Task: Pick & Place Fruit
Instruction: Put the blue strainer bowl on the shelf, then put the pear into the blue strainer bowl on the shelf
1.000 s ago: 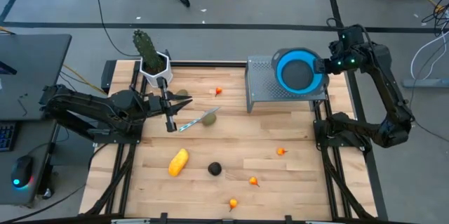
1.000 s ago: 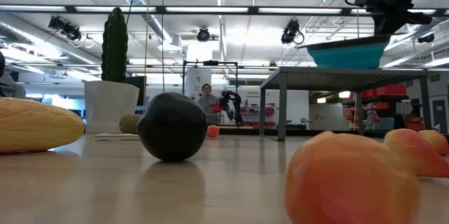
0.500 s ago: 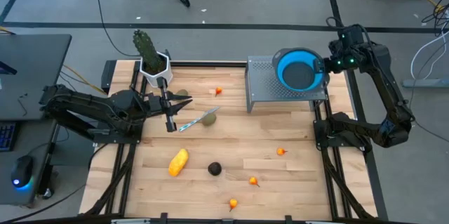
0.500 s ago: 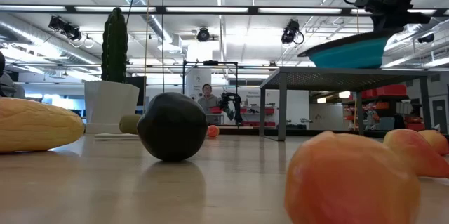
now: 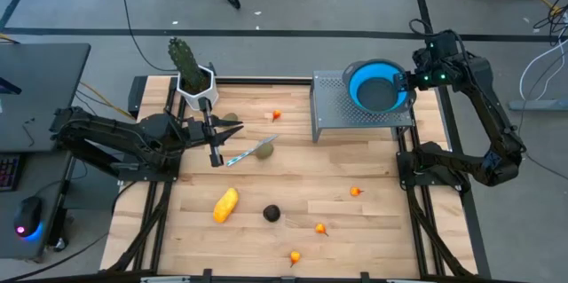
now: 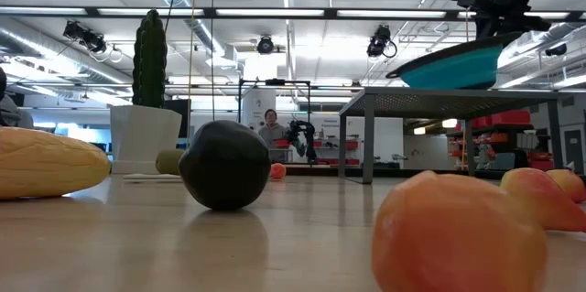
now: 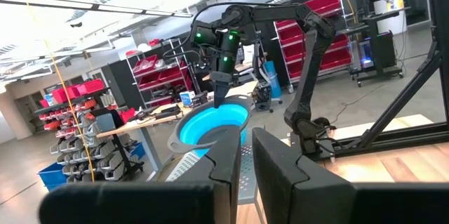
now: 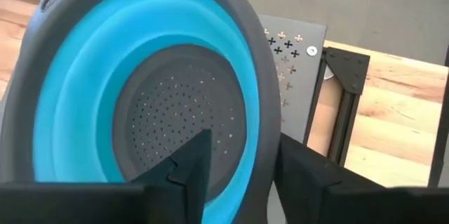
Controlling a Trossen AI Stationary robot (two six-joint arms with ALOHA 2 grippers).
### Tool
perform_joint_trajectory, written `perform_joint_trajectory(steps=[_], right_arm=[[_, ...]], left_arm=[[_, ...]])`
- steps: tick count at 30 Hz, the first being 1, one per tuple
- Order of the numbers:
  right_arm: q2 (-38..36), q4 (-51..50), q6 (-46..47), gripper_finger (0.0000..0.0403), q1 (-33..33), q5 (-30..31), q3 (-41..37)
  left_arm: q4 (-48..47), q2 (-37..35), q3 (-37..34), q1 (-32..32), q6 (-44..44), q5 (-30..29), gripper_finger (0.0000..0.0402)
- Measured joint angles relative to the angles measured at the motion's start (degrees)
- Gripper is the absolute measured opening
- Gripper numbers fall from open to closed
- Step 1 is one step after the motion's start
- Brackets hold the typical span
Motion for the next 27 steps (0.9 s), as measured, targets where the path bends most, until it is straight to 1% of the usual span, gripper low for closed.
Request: perform_joint_trajectory(steps=[11, 18, 21, 25, 27], right_arm=[[-3.7, 4.4, -1.9, 0.0199, 0.0, 1.9, 0.0], [-6.2, 6.5, -1.9, 0.0209, 0.0, 0.9, 0.0], [-7.1, 6.9, -1.9, 0.0209, 0.7, -2.5, 0.0], [-7.9, 8.3, -2.8, 0.0209, 3.3, -11.8, 0.0], [-8.3, 9.1, -2.8, 0.0209, 5.5, -15.3, 0.0]], left_arm=[[0.0, 0.0, 0.0, 0.0, 0.0, 0.0, 0.0045], [0.0, 0.0, 0.0, 0.0, 0.0, 0.0, 0.0045], [0.0, 0.0, 0.0, 0.0, 0.0, 0.0, 0.0045], [0.0, 0.0, 0.0, 0.0, 0.0, 0.0, 0.0045], [0.0, 0.0, 0.0, 0.0, 0.3, 0.0, 0.0045]])
